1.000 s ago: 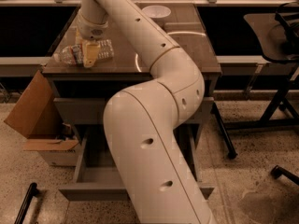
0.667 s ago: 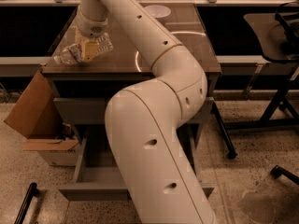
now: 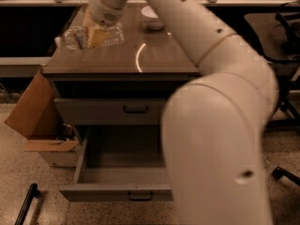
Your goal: Place water bottle into middle drawer
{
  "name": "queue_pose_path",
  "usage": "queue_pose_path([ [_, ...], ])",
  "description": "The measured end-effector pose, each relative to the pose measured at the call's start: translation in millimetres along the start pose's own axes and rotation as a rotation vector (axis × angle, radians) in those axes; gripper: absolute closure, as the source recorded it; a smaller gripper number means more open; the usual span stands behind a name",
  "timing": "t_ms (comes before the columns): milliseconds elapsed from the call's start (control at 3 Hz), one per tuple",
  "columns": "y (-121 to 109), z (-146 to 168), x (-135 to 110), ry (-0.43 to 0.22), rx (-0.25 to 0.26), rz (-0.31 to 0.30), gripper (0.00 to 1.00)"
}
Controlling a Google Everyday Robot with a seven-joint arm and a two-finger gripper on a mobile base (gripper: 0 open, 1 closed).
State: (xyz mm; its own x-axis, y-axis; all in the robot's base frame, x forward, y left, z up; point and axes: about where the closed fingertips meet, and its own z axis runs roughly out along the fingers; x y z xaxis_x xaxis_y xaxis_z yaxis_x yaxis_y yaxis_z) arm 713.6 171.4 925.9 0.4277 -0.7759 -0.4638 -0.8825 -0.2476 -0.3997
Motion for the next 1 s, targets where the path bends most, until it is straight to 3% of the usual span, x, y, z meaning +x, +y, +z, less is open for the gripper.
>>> queue_pose_path([
  [333, 28.2, -52.2, -16.2, -0.117, 0.091, 0.113, 1.00],
  [667, 52.5, -48.4, 11.8, -0.100, 0.075, 0.155, 1.00],
  [1000, 52.6, -48.4, 11.8, -0.100, 0.075, 0.155, 1.00],
])
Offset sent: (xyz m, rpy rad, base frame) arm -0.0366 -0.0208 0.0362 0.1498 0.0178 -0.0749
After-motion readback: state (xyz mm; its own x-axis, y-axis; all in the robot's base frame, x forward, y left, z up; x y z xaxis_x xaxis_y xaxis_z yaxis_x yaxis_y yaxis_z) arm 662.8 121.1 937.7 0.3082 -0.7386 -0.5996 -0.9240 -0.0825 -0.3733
